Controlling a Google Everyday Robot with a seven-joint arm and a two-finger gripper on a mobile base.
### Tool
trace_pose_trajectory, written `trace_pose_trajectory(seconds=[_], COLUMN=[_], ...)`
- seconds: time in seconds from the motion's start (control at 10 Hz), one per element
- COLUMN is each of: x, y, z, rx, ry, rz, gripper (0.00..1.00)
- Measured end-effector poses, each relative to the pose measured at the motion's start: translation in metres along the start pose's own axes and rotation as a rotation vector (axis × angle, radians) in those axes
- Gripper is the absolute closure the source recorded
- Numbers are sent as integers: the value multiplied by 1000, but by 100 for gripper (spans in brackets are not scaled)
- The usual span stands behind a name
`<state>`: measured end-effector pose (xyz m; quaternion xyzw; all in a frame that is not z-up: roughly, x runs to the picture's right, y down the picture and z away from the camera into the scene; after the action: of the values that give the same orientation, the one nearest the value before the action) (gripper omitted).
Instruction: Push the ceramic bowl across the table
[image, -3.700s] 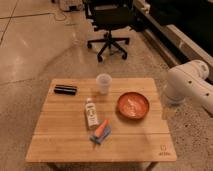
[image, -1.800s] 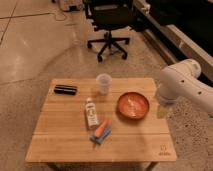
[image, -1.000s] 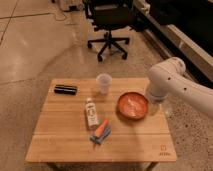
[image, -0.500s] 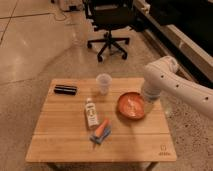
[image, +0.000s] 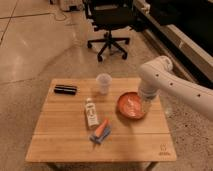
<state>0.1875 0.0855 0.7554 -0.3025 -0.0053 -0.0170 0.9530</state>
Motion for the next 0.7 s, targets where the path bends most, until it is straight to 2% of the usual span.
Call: trace_pose_trajectory(seconds=[0.5, 0.7], x=[-9, -21], y=[-8, -12], z=[12, 18], rx=[-15, -23], ry=[0, -2], rz=[-13, -21], gripper=[35, 35])
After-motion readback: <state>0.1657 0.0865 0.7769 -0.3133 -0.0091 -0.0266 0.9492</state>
